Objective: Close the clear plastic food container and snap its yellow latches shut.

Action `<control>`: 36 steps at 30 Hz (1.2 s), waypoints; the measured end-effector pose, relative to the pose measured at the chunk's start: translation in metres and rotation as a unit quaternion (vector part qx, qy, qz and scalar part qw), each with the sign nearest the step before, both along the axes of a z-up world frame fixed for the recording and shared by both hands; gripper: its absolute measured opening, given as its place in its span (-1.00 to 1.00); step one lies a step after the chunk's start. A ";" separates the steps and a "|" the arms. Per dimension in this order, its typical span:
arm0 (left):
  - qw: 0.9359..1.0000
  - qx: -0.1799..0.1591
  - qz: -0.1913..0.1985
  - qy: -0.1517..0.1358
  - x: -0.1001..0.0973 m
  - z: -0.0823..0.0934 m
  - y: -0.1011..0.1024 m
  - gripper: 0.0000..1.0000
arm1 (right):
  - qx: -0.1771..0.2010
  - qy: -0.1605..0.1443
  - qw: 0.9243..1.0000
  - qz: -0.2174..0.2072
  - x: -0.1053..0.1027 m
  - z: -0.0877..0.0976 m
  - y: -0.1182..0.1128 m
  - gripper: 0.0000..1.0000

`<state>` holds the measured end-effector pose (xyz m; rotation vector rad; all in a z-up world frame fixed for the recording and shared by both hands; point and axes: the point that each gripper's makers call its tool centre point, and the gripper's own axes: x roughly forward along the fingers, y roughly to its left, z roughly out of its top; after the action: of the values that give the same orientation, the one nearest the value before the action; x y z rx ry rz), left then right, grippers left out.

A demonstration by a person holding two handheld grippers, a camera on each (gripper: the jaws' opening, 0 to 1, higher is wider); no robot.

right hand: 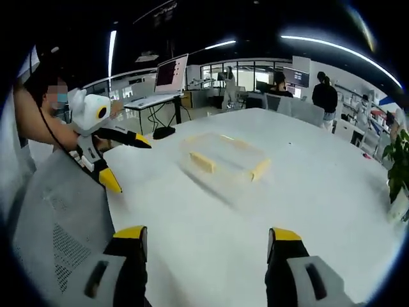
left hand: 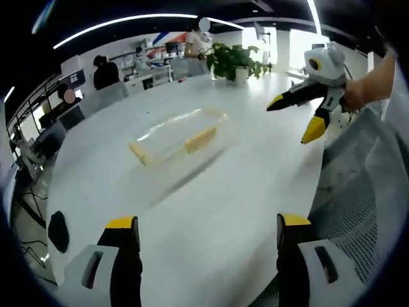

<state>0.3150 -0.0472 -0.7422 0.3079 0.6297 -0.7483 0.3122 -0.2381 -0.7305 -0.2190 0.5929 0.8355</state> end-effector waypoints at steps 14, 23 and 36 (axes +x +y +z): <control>0.999 0.002 0.050 -0.013 -0.017 0.011 0.024 0.78 | 0.004 -0.009 1.000 -0.015 -0.014 0.012 -0.018 0.52; 0.998 -0.002 0.067 -0.013 -0.023 0.010 0.024 0.75 | 0.014 -0.003 1.000 -0.017 -0.030 0.013 -0.021 0.52; 0.996 -0.014 0.087 -0.012 -0.029 0.007 0.027 0.76 | 0.010 0.002 1.000 -0.011 -0.035 0.007 -0.020 0.55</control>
<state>0.2857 -0.0205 -0.7347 0.2324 0.6149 -0.5849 0.2767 -0.2585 -0.7238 -0.1919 0.5894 0.8198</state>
